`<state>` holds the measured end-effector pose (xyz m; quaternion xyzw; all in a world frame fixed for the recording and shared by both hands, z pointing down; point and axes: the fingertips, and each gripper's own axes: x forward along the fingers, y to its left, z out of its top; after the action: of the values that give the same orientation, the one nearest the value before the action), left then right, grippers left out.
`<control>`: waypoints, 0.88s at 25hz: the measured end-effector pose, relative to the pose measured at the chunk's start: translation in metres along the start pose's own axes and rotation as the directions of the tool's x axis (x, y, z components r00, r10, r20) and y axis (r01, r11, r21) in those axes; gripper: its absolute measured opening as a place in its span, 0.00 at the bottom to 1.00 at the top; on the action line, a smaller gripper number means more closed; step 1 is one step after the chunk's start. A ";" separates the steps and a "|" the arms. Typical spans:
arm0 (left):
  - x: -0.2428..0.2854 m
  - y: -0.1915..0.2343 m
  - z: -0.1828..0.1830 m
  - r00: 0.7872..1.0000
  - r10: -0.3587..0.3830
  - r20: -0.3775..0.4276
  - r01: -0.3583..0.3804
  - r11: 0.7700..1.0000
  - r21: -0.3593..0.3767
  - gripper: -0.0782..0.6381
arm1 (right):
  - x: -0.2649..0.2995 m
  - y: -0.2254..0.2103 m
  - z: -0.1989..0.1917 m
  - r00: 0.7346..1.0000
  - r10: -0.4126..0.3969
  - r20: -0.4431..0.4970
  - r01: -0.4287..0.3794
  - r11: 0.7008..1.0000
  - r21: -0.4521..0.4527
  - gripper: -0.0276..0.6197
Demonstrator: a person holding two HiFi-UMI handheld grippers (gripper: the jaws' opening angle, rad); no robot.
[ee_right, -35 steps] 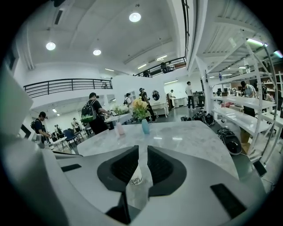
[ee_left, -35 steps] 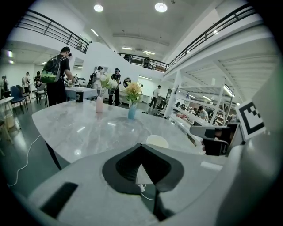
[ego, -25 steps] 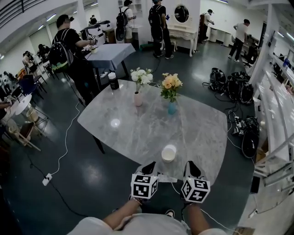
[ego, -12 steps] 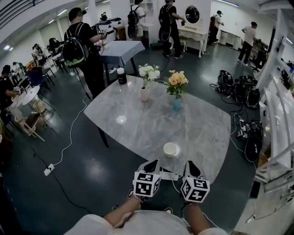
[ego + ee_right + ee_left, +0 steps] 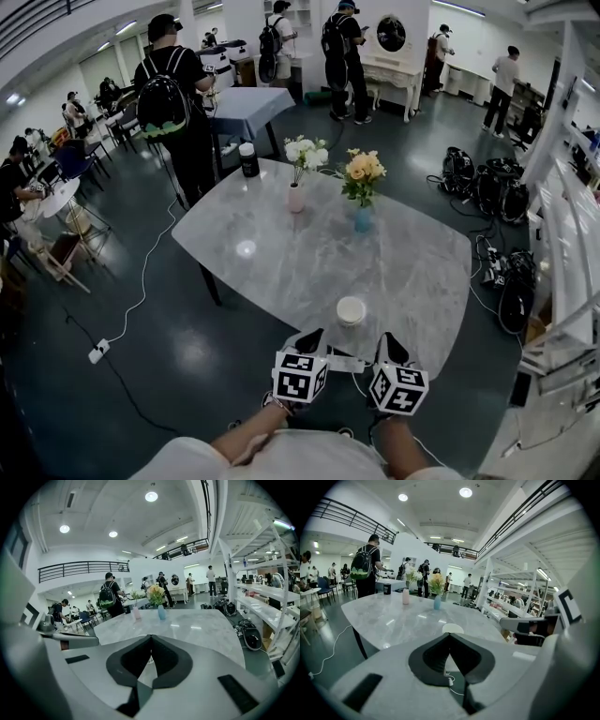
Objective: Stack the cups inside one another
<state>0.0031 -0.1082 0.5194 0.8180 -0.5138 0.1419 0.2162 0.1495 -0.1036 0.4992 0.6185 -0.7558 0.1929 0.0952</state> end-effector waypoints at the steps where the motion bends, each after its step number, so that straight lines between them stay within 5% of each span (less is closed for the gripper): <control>1: 0.000 0.001 0.000 1.000 -0.001 -0.001 0.001 1.000 0.000 0.10 | 0.001 -0.001 0.000 1.000 -0.004 -0.003 0.004 1.000 0.007 0.05; 22: 0.008 0.004 -0.002 1.000 0.001 0.000 -0.001 1.000 -0.014 0.10 | 0.005 -0.009 -0.003 0.999 -0.019 -0.026 0.019 1.000 0.007 0.05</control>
<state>0.0028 -0.1150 0.5251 0.8163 -0.5151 0.1384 0.2219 0.1567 -0.1084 0.5060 0.6235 -0.7478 0.2028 0.1043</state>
